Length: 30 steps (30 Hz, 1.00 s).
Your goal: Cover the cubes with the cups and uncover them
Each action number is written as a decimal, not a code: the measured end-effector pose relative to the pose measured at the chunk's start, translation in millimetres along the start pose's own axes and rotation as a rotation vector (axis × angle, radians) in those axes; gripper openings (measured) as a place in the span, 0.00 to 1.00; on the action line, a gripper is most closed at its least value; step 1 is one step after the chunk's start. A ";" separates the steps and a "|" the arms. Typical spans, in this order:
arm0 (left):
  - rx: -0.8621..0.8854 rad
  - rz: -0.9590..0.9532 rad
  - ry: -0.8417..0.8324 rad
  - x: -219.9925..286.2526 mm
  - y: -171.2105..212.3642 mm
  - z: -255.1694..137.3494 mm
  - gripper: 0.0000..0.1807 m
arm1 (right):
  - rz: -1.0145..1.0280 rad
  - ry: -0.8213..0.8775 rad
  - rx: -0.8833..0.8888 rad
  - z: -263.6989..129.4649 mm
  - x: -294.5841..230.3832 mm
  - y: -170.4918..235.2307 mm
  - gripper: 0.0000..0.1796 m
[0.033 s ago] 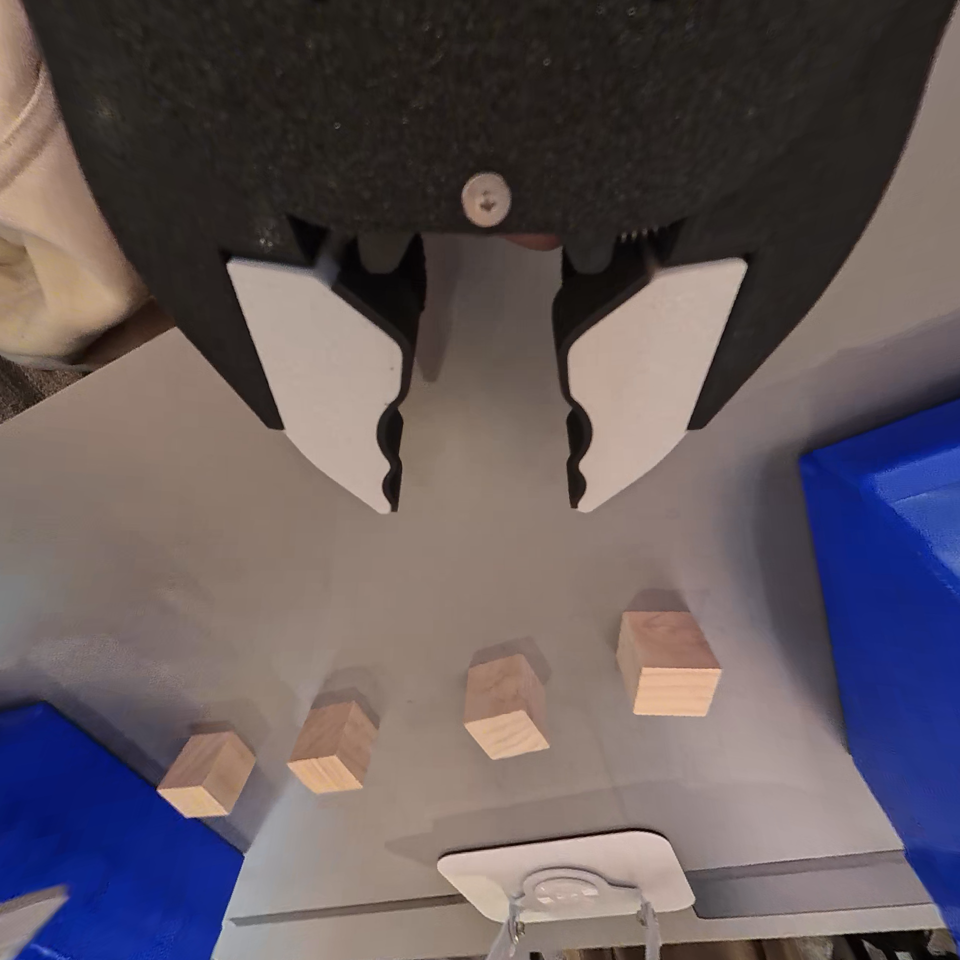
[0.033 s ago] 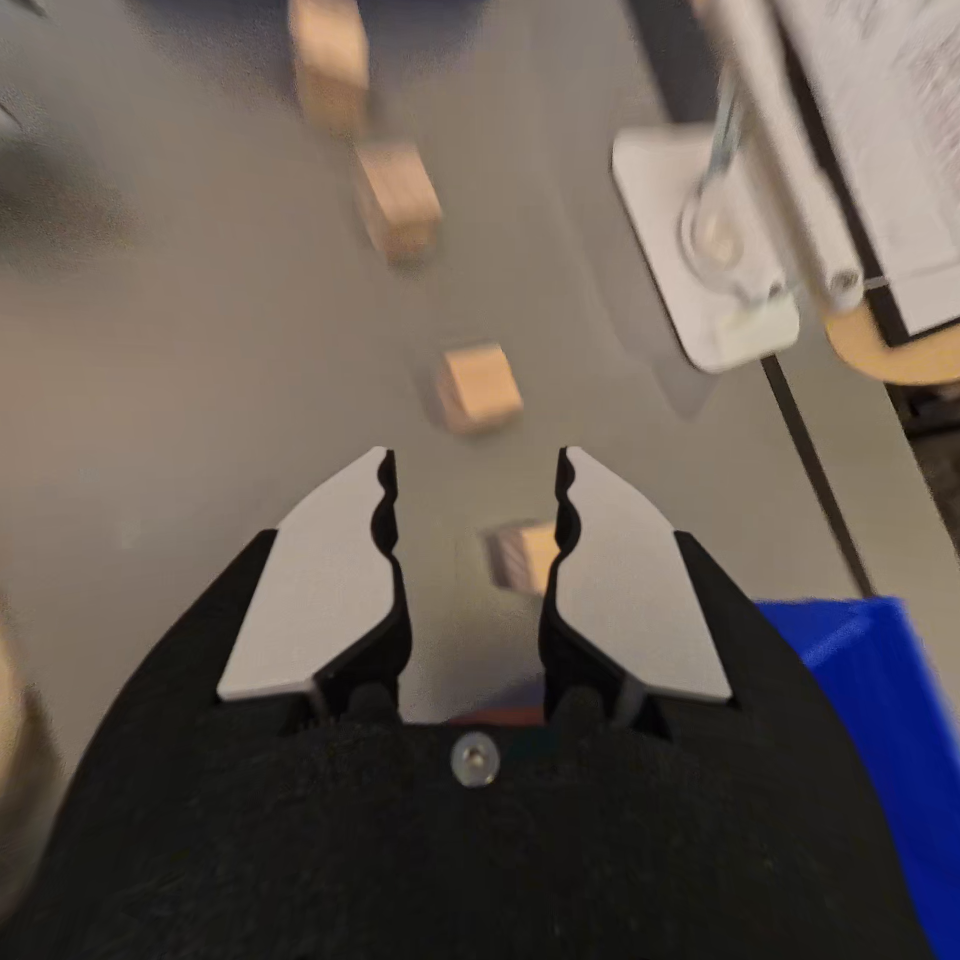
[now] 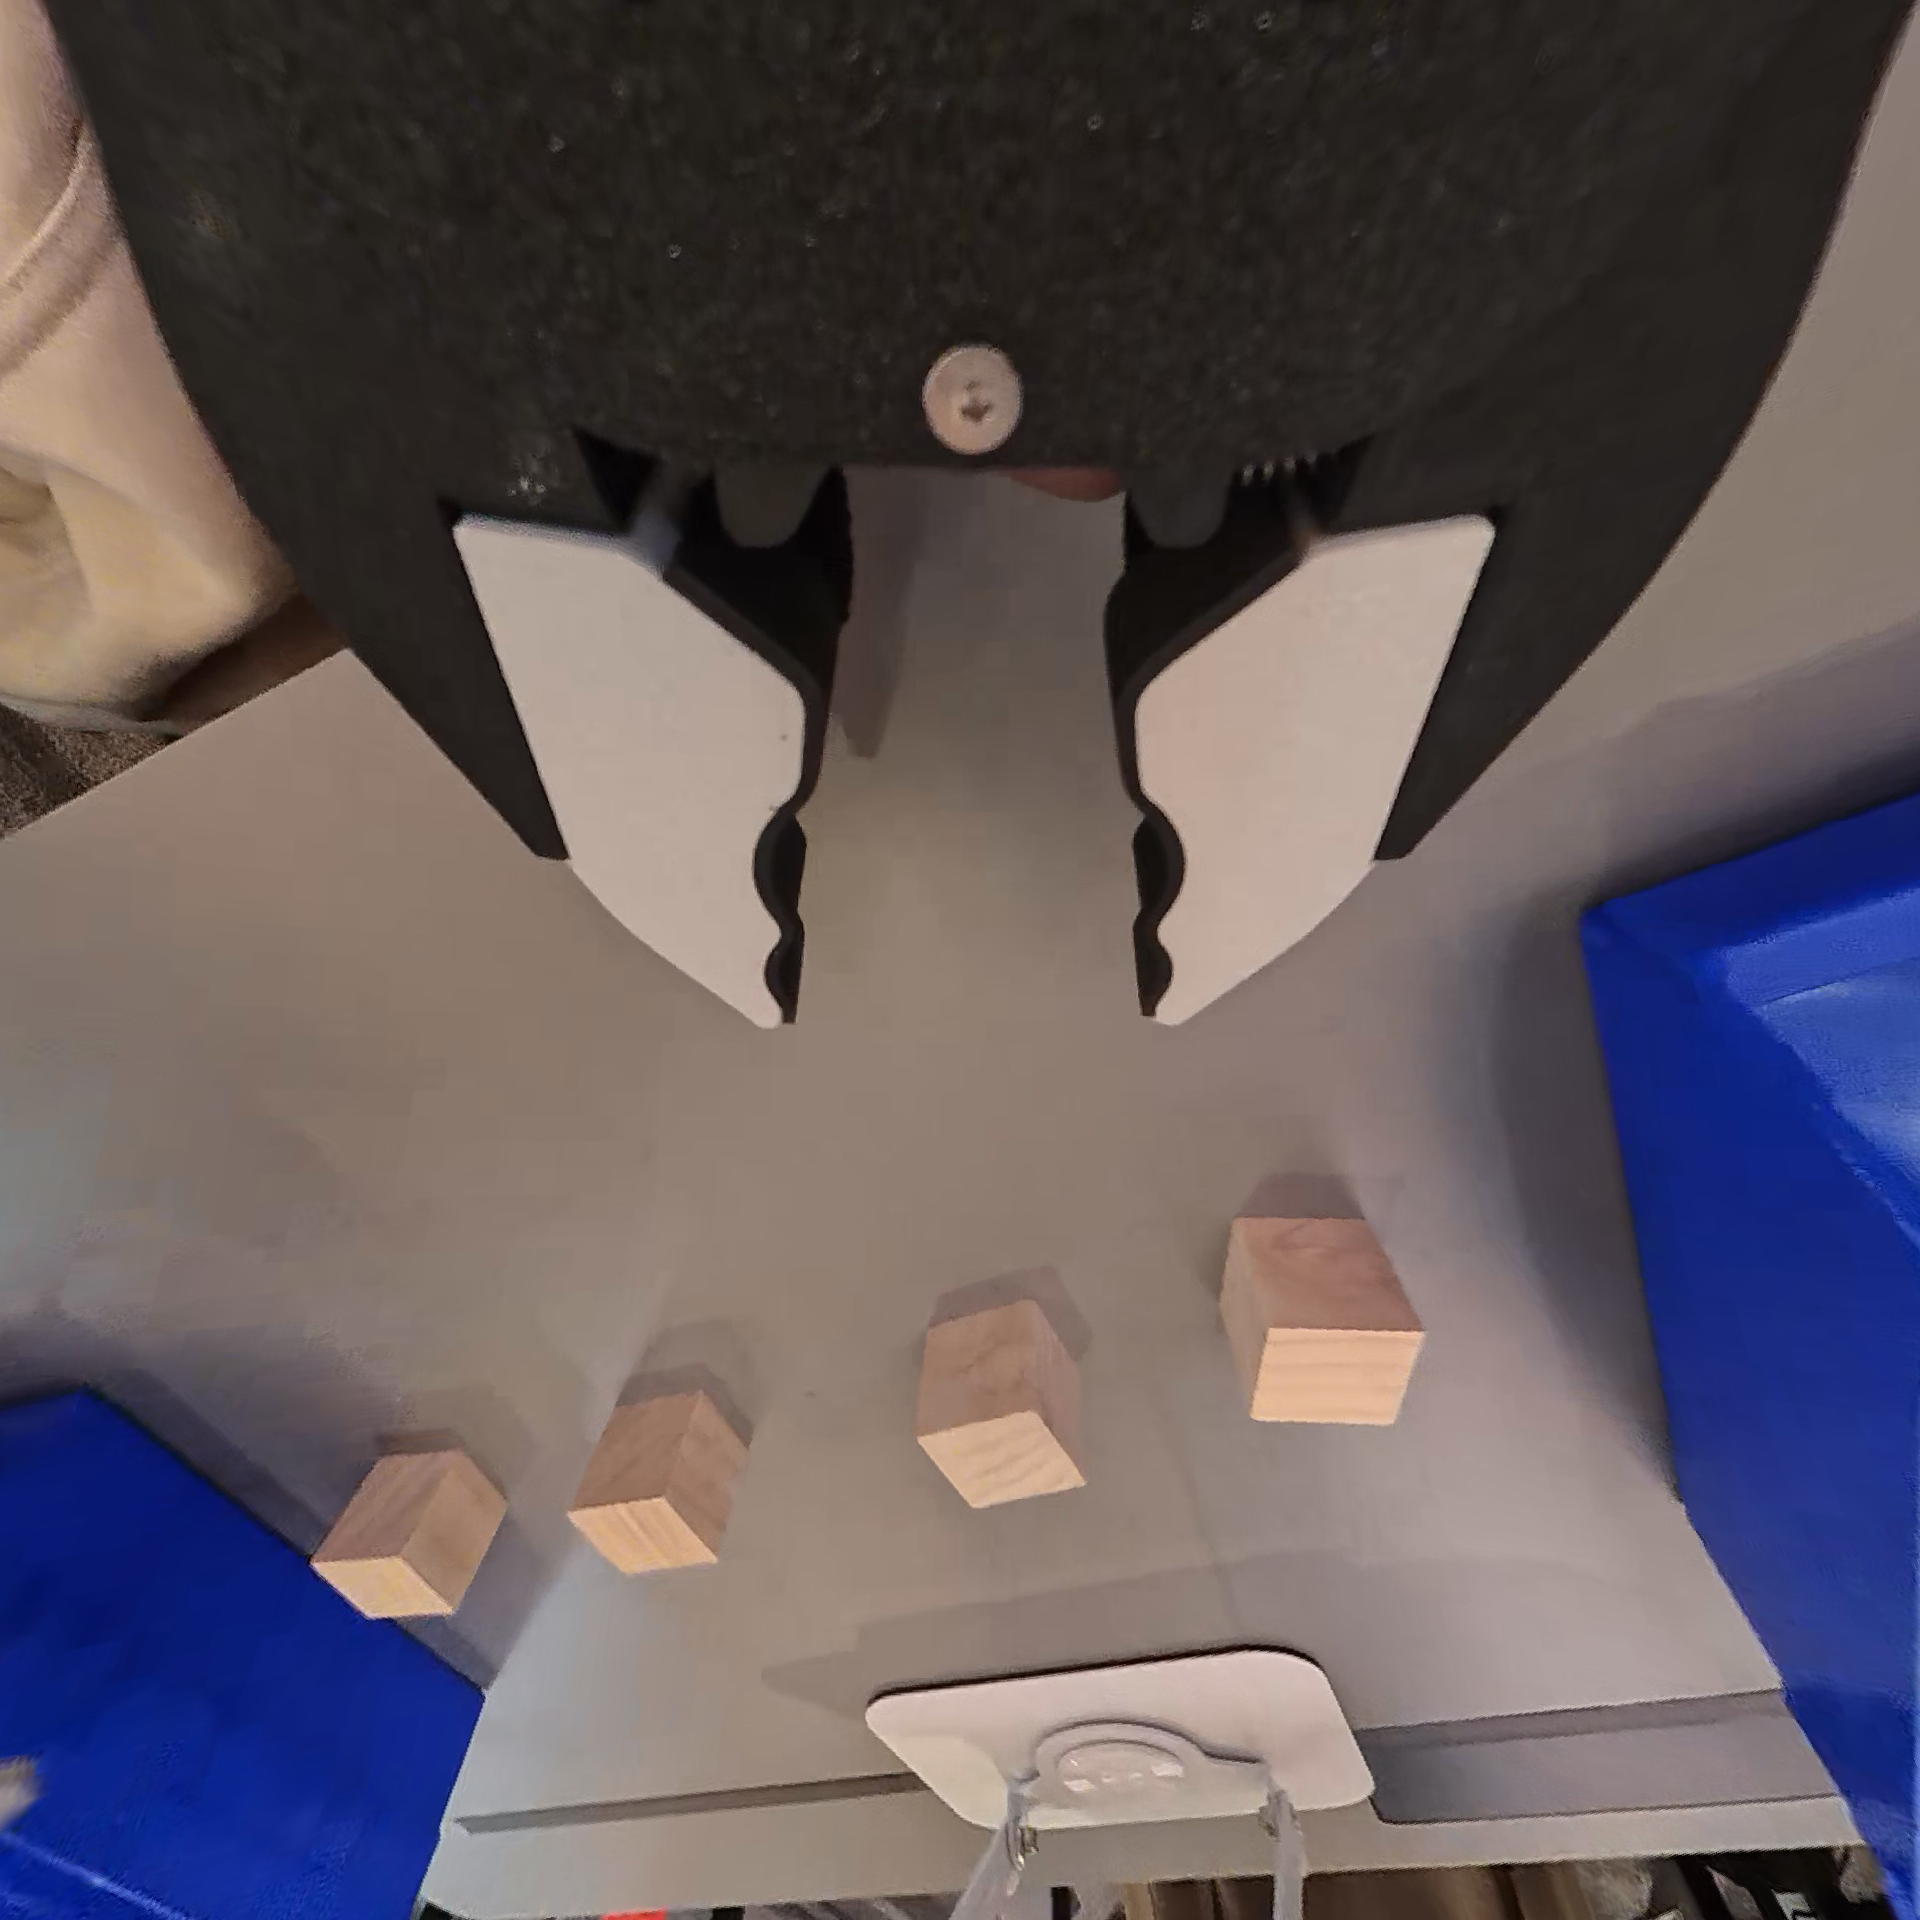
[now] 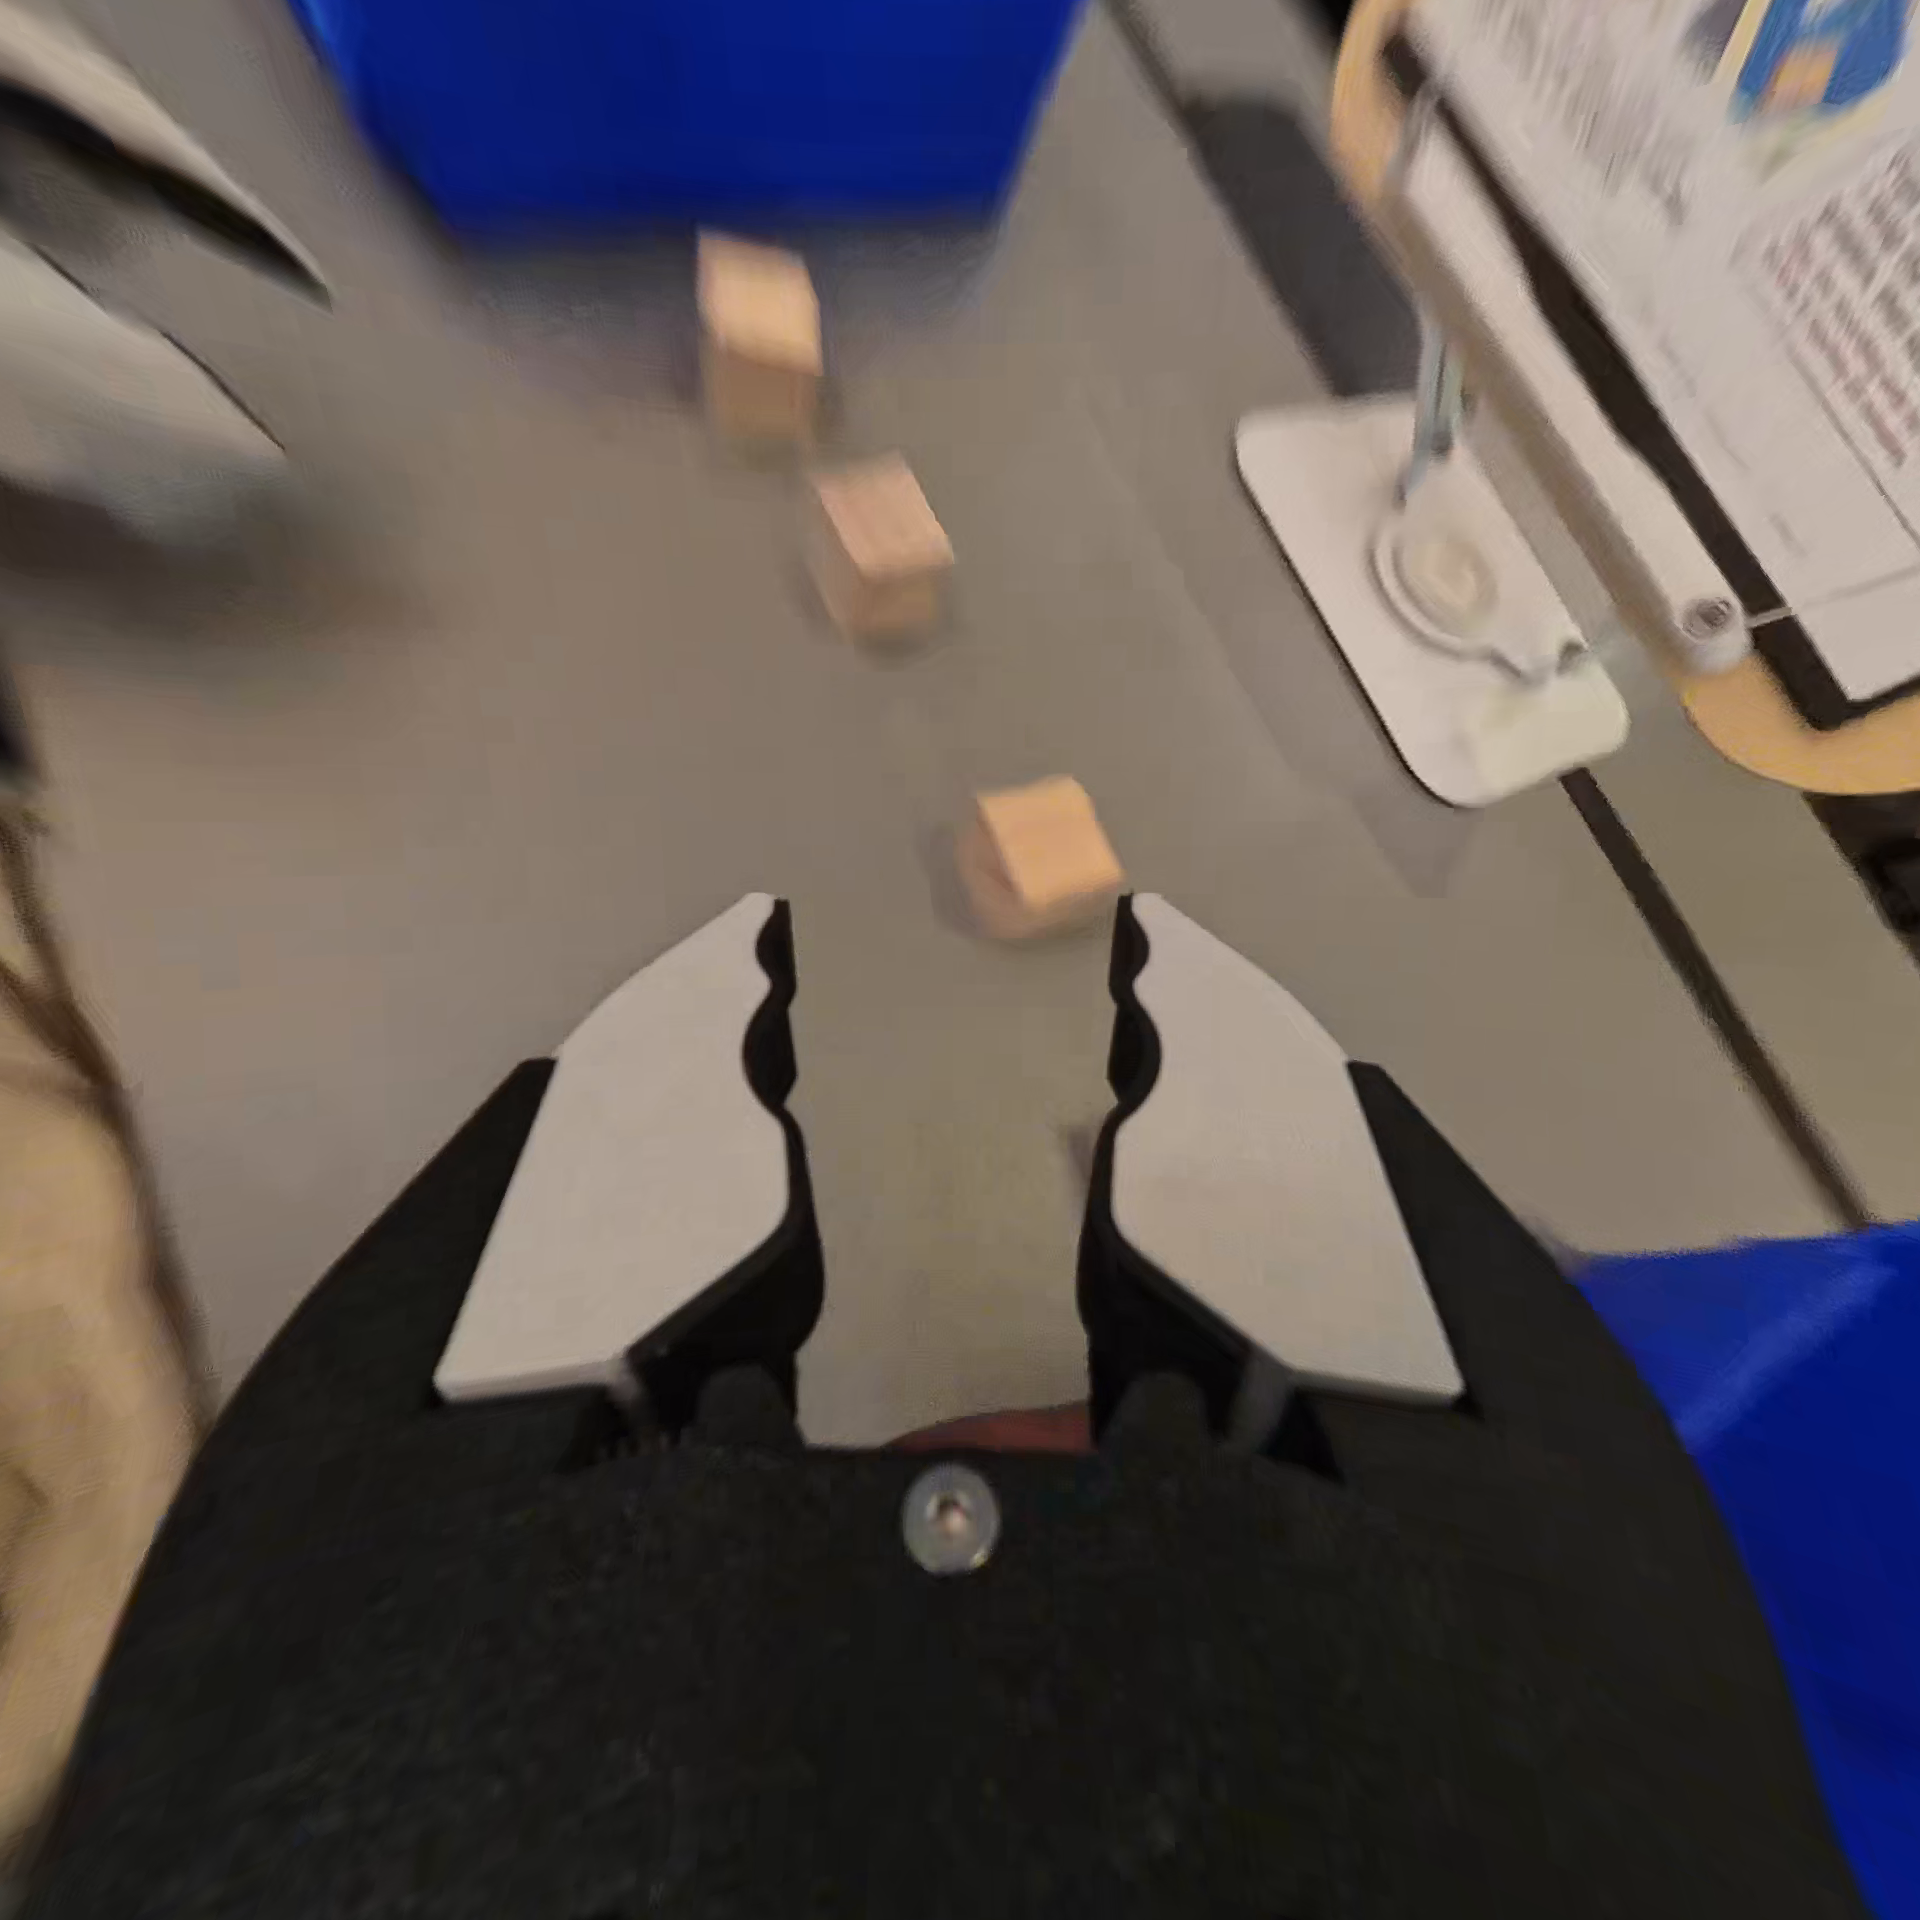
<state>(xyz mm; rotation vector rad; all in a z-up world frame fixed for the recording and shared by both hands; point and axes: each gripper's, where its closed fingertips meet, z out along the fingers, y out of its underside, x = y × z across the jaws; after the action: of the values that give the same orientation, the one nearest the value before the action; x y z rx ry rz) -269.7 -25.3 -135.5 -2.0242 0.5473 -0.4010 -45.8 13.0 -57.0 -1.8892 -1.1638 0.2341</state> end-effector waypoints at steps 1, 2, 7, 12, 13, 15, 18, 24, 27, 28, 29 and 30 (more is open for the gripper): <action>0.002 -0.002 -0.001 -2.0 -0.5 -0.7 0.34 | 0.083 0.016 0.115 -5.4 -21.6 -6.2 0.31; 0.003 -0.002 -0.004 -3.8 -0.5 -0.9 0.34 | 0.173 0.040 0.204 -8.0 -39.8 -5.4 0.28; 0.018 0.096 0.104 15.8 0.9 -1.4 0.34 | 0.440 0.098 0.461 -3.1 -106.3 25.2 0.28; 0.033 0.129 0.162 29.9 1.9 -0.4 0.33 | 0.374 0.142 0.490 -15.0 -116.6 17.8 0.27; 0.022 0.121 0.170 30.7 4.3 1.7 0.33 | 0.386 0.136 0.489 -15.6 -115.6 18.6 0.28; 0.011 0.111 0.190 32.5 5.4 3.7 0.33 | 0.437 0.088 0.518 -20.7 -118.2 16.9 0.28; 0.104 0.137 0.189 19.5 -34.1 -14.9 0.28 | 0.417 0.127 0.537 -30.1 -109.6 17.7 0.28; -0.081 0.550 -0.108 -109.9 -146.1 -35.3 0.29 | 0.450 0.126 0.529 -33.7 -98.4 27.0 0.27; -0.321 0.655 -0.214 -194.5 -171.9 -3.6 0.23 | 0.452 0.118 0.512 -30.1 -98.3 29.4 0.27; -0.420 0.616 -0.187 -213.8 -171.3 11.1 0.21 | 0.447 0.112 0.504 -28.3 -99.2 29.9 0.27; -0.511 0.565 -0.131 -225.8 -167.0 25.3 0.22 | 0.442 0.107 0.493 -26.0 -100.2 30.8 0.27; -0.592 0.510 -0.068 -232.6 -160.6 37.0 0.22 | 0.438 0.103 0.482 -23.6 -101.1 31.9 0.27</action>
<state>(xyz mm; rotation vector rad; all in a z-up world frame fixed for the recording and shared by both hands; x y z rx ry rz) -413.7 194.9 -25.9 -2.3263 1.2103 0.1631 -67.6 -86.7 -94.2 -1.6716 -0.5448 0.5942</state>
